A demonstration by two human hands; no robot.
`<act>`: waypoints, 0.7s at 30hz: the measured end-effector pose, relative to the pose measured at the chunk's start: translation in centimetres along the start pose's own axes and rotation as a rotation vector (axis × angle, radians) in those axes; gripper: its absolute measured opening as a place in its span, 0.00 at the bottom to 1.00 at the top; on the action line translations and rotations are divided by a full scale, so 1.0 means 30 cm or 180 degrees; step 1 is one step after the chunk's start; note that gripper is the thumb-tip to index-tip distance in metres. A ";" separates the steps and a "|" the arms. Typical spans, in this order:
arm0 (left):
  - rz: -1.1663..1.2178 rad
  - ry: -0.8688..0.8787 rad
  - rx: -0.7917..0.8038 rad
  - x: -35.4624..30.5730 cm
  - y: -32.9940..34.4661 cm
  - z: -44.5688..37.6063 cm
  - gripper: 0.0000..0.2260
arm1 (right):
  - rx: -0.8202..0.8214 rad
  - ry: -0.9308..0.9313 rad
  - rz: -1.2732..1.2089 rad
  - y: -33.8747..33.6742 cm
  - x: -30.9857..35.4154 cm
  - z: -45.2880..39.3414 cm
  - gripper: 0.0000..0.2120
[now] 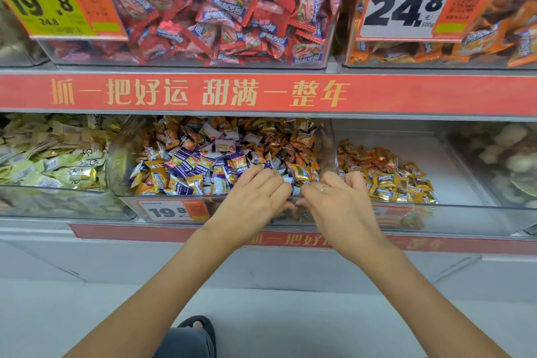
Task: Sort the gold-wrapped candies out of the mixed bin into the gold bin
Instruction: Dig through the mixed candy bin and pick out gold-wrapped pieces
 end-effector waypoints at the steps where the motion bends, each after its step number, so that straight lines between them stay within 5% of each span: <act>1: -0.0013 -0.0202 -0.0022 0.010 -0.021 0.014 0.14 | -0.0032 0.0049 -0.0043 0.002 0.003 0.001 0.12; 7: -0.0407 -0.1691 -0.0354 0.245 -0.168 0.231 0.17 | -0.0181 0.0270 -0.0349 0.002 0.000 -0.004 0.12; 16: -0.0776 -0.1008 -0.0316 0.353 -0.141 0.266 0.21 | -0.0099 0.0469 -0.0750 0.003 -0.004 -0.017 0.12; 21: -0.0742 -0.1153 -0.0462 0.387 -0.192 0.227 0.24 | -0.0331 0.0409 -0.0501 -0.071 -0.008 -0.036 0.16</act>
Point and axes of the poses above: each hand's wrist, its own z-axis away from the middle knuckle, its own y-axis out of the palm, x = y × z, the point moved 5 cm from there along -z, towards the middle knuckle, and after that the axes turned 4 degrees about -x, right-handed, at the moved point
